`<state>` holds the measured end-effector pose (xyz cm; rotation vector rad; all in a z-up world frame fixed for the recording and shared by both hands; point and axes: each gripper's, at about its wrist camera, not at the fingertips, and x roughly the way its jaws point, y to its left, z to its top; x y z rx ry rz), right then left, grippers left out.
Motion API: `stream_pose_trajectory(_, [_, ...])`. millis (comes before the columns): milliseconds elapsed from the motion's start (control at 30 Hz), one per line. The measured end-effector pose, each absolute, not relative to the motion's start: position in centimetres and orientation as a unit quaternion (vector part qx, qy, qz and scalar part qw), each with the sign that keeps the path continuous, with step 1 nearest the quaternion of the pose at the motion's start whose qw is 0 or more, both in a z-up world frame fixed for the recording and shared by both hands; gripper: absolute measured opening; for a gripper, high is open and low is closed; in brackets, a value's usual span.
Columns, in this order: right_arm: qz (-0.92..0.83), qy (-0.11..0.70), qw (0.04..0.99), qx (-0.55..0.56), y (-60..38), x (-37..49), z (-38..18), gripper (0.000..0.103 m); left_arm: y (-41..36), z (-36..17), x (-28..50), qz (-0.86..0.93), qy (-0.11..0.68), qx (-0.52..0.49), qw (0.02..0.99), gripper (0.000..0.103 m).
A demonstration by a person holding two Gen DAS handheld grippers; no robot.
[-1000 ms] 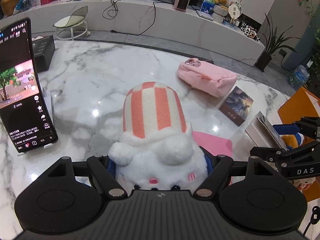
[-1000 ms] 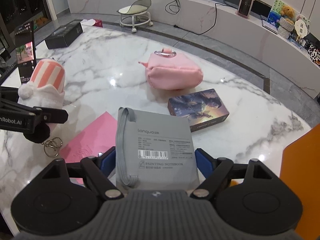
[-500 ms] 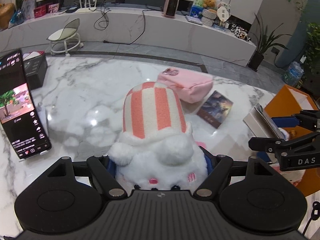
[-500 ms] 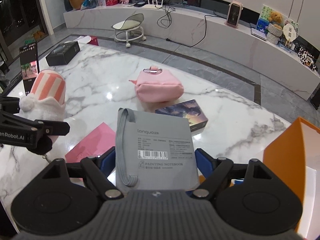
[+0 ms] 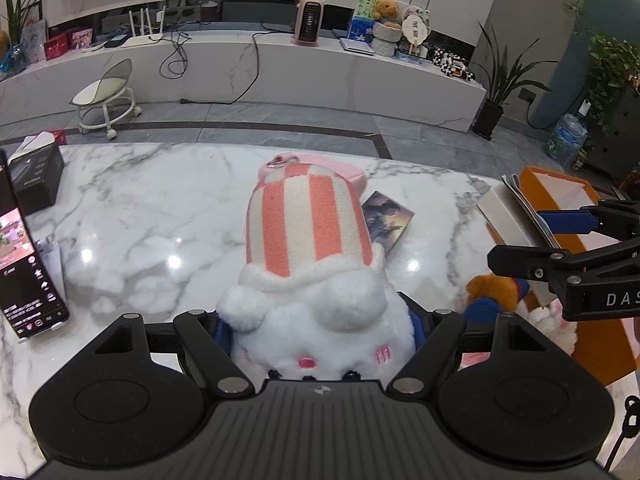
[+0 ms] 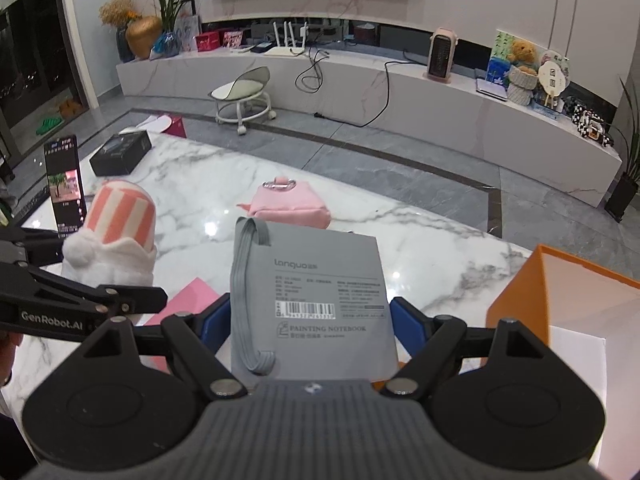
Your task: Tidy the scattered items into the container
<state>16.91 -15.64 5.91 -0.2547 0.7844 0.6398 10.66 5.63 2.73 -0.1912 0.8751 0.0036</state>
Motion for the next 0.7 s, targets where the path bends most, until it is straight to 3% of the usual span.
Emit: stream_pose_trajectory(700, [0.259,0.343,0.899,-0.077,-22.1,16.7,8.8,0.083,-1.4,4.2,13.0,-0.061,0.415,-0.084,0.904,0.089])
